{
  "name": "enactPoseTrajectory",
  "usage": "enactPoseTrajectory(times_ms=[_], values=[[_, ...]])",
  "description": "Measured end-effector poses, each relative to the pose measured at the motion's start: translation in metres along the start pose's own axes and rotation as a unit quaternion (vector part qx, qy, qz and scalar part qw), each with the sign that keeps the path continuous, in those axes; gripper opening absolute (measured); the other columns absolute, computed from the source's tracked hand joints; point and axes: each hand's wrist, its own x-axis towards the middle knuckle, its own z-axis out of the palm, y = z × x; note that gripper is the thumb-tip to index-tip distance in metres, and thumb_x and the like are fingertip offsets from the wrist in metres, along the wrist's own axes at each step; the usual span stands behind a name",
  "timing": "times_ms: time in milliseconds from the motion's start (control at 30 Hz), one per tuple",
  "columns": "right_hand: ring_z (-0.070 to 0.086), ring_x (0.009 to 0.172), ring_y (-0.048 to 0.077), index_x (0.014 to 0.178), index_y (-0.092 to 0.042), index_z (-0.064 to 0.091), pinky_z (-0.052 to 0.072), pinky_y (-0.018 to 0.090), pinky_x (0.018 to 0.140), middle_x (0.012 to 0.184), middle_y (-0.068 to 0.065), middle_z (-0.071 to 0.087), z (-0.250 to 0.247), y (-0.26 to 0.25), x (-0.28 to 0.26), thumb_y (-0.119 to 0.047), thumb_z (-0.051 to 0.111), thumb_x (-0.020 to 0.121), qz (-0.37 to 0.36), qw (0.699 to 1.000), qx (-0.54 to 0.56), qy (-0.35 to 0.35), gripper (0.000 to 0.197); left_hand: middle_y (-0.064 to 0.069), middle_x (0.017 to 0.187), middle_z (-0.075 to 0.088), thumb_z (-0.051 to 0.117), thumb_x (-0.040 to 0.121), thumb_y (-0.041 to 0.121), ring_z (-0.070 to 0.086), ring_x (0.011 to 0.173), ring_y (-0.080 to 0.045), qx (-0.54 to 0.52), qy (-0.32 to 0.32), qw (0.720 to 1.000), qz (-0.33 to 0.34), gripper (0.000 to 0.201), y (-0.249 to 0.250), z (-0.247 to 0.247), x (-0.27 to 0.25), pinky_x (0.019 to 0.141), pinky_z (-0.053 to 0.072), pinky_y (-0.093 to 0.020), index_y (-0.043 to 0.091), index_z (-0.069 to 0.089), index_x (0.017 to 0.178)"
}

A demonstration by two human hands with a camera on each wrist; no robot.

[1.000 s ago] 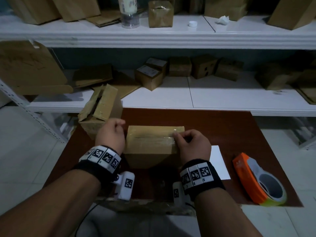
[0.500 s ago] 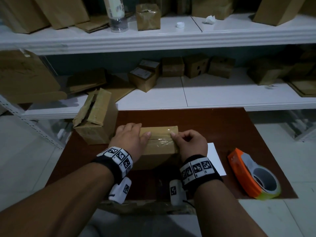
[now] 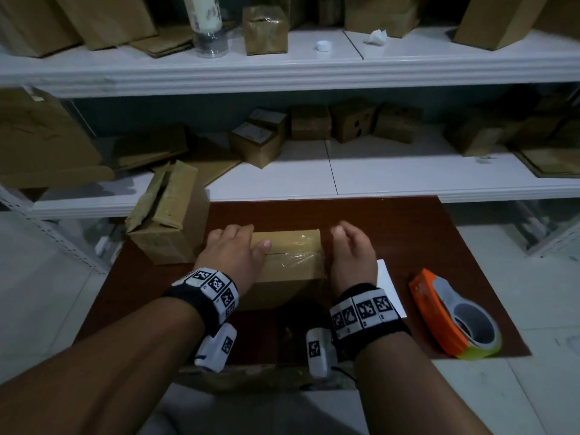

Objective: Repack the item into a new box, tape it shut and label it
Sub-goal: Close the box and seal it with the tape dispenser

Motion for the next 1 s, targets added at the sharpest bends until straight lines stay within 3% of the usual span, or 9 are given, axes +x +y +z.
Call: enactPoseTrajectory(times_ms=[100,167,233,300,500,633,800,900,1000], values=[[0.018,0.153,0.013,0.159,-0.018,0.024,0.021,0.033,0.122,0.166,-0.004,0.023,0.016,-0.011,-0.012,-0.048,0.039,0.104,-0.12,0.972,-0.149,-0.137,0.064,-0.003,0.148,0.043,0.024,0.098,0.061,0.036,0.134,-0.03,0.005,0.003,1.0,0.006,0.065,0.0,0.001,-0.001,0.11,0.033,-0.043,0.022,0.035,0.149],[-0.005,0.156,0.02,0.16,-0.014,0.015,0.01,0.04,0.126,0.17,0.004,0.001,0.025,-0.005,-0.02,-0.058,0.02,0.101,-0.162,0.906,-0.336,-0.198,0.074,-0.005,0.148,0.043,0.024,0.099,0.057,0.036,0.133,-0.031,0.013,0.008,1.0,0.014,0.064,0.0,0.001,-0.002,0.11,0.032,-0.042,0.019,0.035,0.149],[-0.01,0.156,0.026,0.159,-0.01,0.013,0.012,0.046,0.126,0.17,0.009,-0.002,0.03,0.002,-0.021,-0.062,0.008,0.096,-0.186,0.845,-0.459,-0.203,0.082,-0.007,0.149,0.042,0.023,0.1,0.055,0.035,0.135,-0.031,0.019,0.01,1.0,0.018,0.065,0.002,0.0,-0.003,0.112,0.031,-0.042,0.016,0.033,0.15],[-0.01,0.156,0.029,0.16,-0.009,0.01,0.014,0.049,0.126,0.169,0.011,-0.005,0.034,0.005,-0.019,-0.057,0.014,0.101,-0.187,0.824,-0.502,-0.185,0.076,-0.009,0.153,0.038,0.023,0.101,0.054,0.031,0.14,-0.031,0.024,0.007,0.999,0.02,0.065,0.003,-0.001,-0.003,0.116,0.027,-0.043,0.014,0.029,0.152],[-0.01,0.155,0.035,0.16,-0.007,0.006,0.007,0.047,0.127,0.168,0.016,-0.007,0.037,0.006,-0.02,-0.063,0.01,0.096,-0.186,0.819,-0.507,-0.192,0.085,-0.002,0.167,0.005,0.035,0.098,0.059,0.025,0.148,-0.03,-0.082,-0.024,0.995,-0.055,0.075,-0.005,0.001,0.008,0.116,0.029,-0.042,0.017,0.016,0.157],[-0.009,0.155,0.033,0.16,-0.007,0.005,0.001,0.041,0.126,0.168,0.016,-0.013,0.033,-0.004,-0.02,-0.048,0.03,0.106,-0.155,0.84,-0.478,-0.203,0.072,-0.003,0.167,0.008,0.048,0.096,0.055,0.023,0.15,-0.026,-0.188,-0.022,0.975,-0.112,0.084,-0.009,-0.004,0.008,0.116,0.027,-0.041,0.017,0.007,0.159],[0.012,0.155,0.034,0.161,-0.01,0.004,0.019,0.04,0.123,0.169,0.006,-0.015,0.037,-0.003,-0.024,-0.041,0.034,0.107,-0.112,0.883,-0.418,-0.184,0.069,-0.012,0.162,0.025,0.045,0.1,0.052,0.028,0.147,-0.032,-0.298,-0.046,0.936,-0.18,0.078,-0.017,-0.006,0.008,0.117,0.024,-0.037,0.014,0.012,0.159],[0.035,0.147,0.032,0.16,-0.008,0.0,0.04,0.04,0.111,0.169,0.008,-0.014,0.035,-0.008,-0.023,-0.043,0.034,0.106,-0.061,0.902,-0.393,-0.168,0.073,-0.008,0.162,0.026,0.04,0.102,0.05,0.027,0.148,-0.028,-0.319,-0.04,0.931,-0.171,0.068,-0.022,-0.006,0.006,0.117,0.02,-0.032,0.013,0.023,0.157],[0.041,0.144,0.03,0.16,-0.011,-0.004,0.042,0.041,0.108,0.169,0.011,0.011,0.033,-0.008,-0.021,-0.043,0.035,0.106,-0.038,0.927,-0.341,-0.153,0.075,-0.005,0.161,0.031,0.038,0.103,0.05,0.03,0.146,-0.026,-0.354,-0.04,0.919,-0.168,0.062,-0.025,-0.005,0.004,0.117,0.021,-0.031,0.016,0.032,0.154]])
